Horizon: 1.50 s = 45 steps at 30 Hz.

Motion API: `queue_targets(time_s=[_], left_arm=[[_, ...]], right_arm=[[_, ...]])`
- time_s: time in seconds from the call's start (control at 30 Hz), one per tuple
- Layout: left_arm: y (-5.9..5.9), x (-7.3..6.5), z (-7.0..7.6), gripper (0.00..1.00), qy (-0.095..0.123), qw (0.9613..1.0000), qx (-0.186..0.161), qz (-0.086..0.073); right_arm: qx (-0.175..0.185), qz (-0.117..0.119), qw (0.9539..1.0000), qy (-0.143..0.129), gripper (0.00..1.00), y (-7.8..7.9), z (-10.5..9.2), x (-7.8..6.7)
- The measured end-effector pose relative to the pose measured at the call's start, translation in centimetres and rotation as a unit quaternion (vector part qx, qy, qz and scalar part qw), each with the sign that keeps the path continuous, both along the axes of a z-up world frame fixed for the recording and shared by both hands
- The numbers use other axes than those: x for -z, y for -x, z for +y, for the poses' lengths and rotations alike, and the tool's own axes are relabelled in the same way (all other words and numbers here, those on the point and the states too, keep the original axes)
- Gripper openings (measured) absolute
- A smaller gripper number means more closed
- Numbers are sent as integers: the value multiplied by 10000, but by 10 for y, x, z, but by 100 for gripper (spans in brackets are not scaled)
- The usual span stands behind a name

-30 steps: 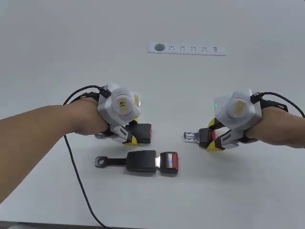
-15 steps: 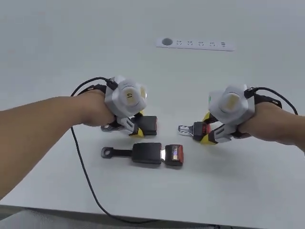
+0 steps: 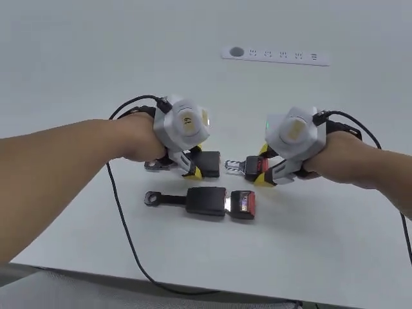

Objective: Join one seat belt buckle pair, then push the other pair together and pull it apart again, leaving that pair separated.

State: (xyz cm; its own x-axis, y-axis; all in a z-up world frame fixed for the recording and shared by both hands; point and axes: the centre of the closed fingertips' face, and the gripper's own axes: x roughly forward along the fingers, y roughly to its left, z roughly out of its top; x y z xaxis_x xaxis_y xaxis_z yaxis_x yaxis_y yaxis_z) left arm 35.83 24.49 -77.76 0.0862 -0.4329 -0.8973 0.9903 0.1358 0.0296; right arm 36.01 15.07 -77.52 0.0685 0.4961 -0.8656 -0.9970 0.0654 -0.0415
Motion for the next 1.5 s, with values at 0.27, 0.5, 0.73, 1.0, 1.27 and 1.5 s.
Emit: queue_targets(time_s=[0.27,0.5,0.73,1.0,1.27,1.5], left_arm=[[6,-1,-4,34,-11,10000,17,19],[5,-1,-3,34,13,10000,78,18],[5,-1,-3,33,63,9998,181,-26],[4,-1,-4,33,58,9996,291,12],[6,0,-4,33,70,9996,257,39],[4,0,-2,33,105,9997,226,37]], right_arm=[[-286,-226,9993,53,32,3,13,-1],[-264,-117,9994,-164,32,3,24,0],[-208,-83,9997,-107,31,2,25,1],[-261,-96,9996,-72,30,2,25,3],[-218,-104,9997,-80,30,2,27,0],[-199,-99,9997,-127,30,3,36,-1]])
